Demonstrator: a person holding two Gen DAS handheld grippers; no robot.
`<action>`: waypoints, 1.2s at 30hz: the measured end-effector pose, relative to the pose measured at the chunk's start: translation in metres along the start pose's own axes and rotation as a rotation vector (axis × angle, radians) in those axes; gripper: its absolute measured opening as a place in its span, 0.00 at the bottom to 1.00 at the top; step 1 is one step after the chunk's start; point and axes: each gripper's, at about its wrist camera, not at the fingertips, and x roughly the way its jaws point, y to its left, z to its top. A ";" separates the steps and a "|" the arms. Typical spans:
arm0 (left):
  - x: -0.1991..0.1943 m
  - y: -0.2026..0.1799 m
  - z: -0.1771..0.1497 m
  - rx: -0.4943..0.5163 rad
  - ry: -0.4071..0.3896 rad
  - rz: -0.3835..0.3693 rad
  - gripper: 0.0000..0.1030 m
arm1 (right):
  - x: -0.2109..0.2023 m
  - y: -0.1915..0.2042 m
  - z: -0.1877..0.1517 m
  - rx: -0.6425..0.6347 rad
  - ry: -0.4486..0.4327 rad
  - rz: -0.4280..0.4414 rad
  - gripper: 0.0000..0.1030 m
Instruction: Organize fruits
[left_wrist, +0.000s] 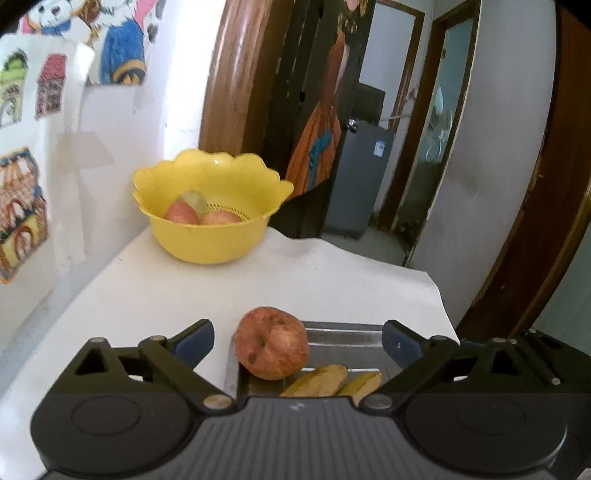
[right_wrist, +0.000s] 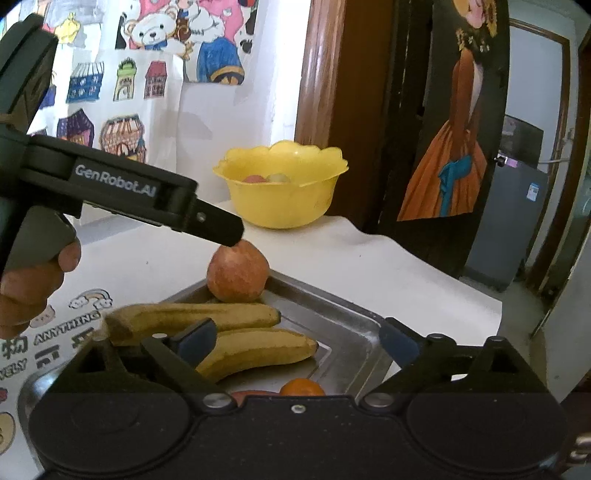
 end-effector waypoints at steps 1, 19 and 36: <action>-0.005 0.001 0.001 -0.002 -0.006 0.004 0.97 | -0.003 0.001 0.001 0.002 -0.004 -0.004 0.95; -0.077 0.001 0.001 -0.004 -0.096 0.042 0.99 | -0.083 0.031 0.014 0.048 -0.137 -0.080 0.99; -0.153 0.019 -0.023 -0.006 -0.144 0.109 0.99 | -0.157 0.091 0.009 0.110 -0.230 -0.066 0.99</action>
